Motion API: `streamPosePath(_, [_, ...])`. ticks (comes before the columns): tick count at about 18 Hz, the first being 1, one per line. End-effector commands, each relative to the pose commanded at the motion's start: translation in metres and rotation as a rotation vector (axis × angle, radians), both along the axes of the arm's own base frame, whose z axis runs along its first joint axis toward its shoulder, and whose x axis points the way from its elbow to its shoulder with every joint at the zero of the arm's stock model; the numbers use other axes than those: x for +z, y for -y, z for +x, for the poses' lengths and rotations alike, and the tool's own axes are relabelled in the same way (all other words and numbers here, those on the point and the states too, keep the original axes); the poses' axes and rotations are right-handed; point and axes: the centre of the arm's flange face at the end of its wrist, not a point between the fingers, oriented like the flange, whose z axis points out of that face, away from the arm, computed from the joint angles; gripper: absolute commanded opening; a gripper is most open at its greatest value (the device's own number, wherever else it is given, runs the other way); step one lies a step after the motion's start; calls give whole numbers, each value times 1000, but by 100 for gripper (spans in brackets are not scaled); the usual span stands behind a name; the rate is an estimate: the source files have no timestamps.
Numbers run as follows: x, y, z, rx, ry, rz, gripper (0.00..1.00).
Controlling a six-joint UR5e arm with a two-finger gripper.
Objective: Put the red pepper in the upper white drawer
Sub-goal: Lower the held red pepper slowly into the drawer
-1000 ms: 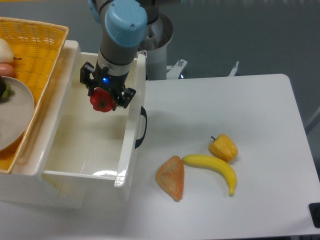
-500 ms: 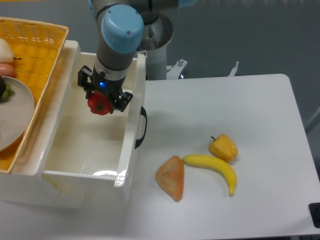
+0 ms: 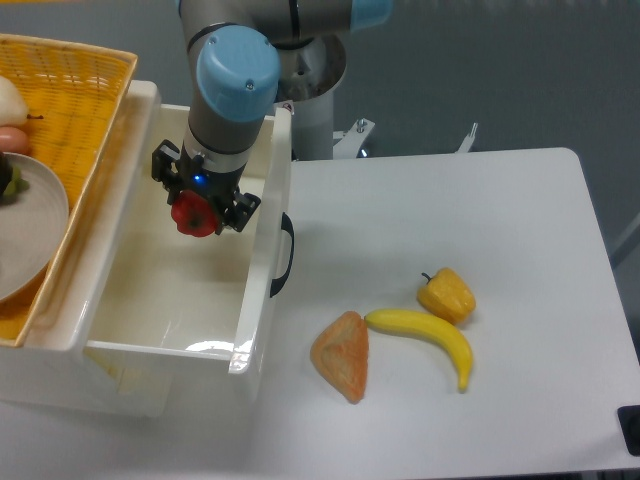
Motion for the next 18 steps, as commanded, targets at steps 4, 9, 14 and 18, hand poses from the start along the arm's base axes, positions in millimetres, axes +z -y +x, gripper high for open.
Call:
streamPosePath(4, [0, -1, 1, -2, -2, 2, 57])
streamPosePath(9, [-5, -3, 0, -3, 4, -5, 60])
streamPosePath(14, [-12, -8, 5, -17, 12, -16, 60])
streamPosePath(18, [-12, -11, 11, -28, 12, -16, 60])
